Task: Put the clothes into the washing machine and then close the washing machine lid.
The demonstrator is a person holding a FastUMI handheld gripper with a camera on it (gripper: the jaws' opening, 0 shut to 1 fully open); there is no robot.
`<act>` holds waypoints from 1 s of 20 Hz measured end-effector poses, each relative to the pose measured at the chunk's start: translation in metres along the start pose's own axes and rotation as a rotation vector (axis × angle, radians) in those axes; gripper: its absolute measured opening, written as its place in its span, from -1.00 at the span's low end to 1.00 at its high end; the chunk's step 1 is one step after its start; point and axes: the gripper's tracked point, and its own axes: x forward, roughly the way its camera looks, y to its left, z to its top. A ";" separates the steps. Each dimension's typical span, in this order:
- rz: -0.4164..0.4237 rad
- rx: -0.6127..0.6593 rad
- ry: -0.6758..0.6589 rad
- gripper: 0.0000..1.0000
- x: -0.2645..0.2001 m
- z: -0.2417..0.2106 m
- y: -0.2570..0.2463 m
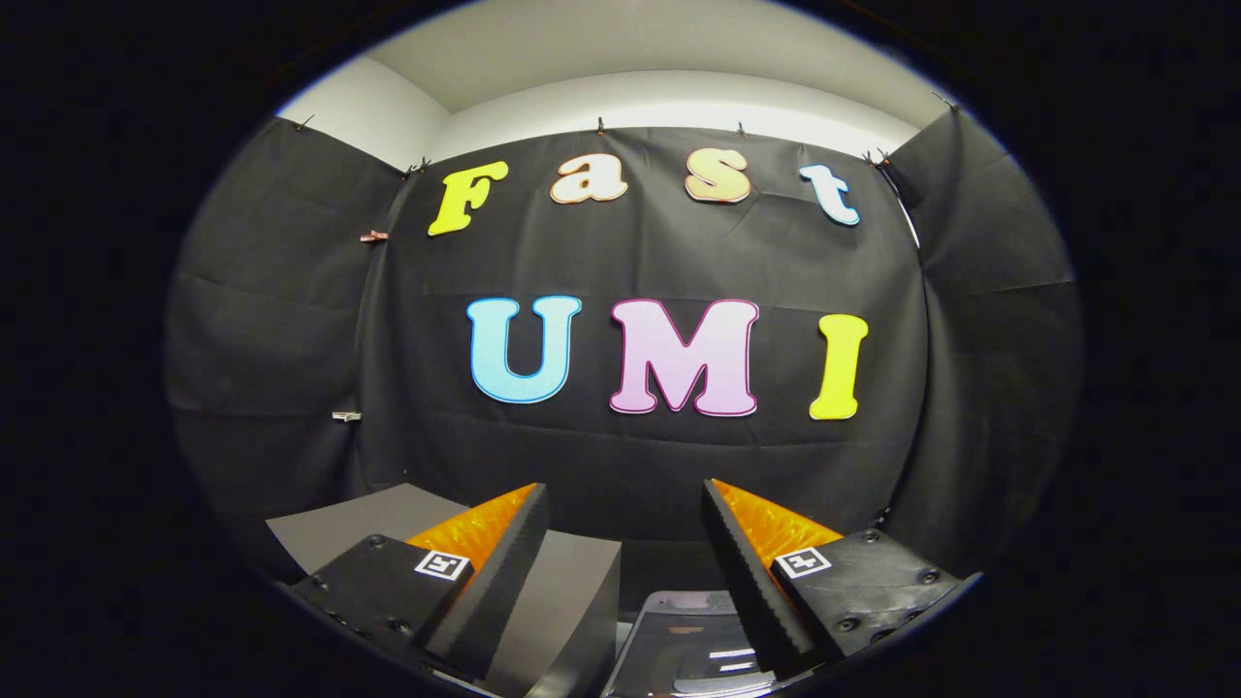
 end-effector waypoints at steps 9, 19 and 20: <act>0.005 -0.001 -0.004 0.97 0.003 0.005 0.002; 0.007 0.002 -0.001 0.97 0.003 0.000 -0.002; 0.005 0.001 0.001 0.97 0.004 0.000 -0.002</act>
